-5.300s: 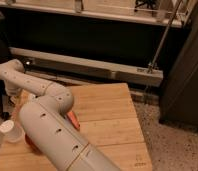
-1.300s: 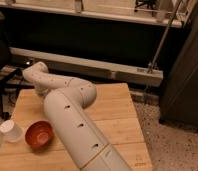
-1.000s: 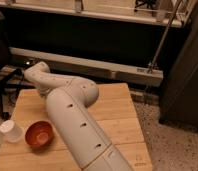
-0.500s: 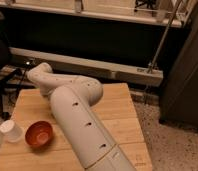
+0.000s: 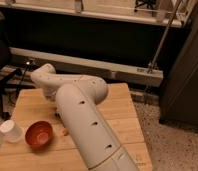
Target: Push the eraser across the table
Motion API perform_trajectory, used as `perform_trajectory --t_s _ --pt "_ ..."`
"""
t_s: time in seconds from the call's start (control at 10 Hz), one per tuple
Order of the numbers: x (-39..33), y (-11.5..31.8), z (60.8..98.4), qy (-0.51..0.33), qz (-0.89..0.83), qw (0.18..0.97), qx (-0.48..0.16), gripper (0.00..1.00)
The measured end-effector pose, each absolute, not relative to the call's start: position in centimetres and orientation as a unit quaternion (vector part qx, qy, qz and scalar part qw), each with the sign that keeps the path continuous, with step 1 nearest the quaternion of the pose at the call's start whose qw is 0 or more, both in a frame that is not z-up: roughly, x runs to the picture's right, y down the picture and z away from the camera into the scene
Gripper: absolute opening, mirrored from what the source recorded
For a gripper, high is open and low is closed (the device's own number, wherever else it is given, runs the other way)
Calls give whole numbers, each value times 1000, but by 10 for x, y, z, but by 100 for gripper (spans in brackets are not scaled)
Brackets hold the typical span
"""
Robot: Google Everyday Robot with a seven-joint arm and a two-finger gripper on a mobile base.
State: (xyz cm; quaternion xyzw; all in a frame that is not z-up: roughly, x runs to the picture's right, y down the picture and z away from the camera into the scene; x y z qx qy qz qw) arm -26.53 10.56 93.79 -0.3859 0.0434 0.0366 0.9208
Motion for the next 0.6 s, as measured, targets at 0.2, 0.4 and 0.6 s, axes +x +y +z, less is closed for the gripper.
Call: perform_trajectory --t_s 0.2,0.4,0.6 --pt "-256 111 934 50 43 919 -388 0" --pt "-247 117 930 57 51 918 -390 0" --pt "-238 123 924 63 61 915 -393 0"
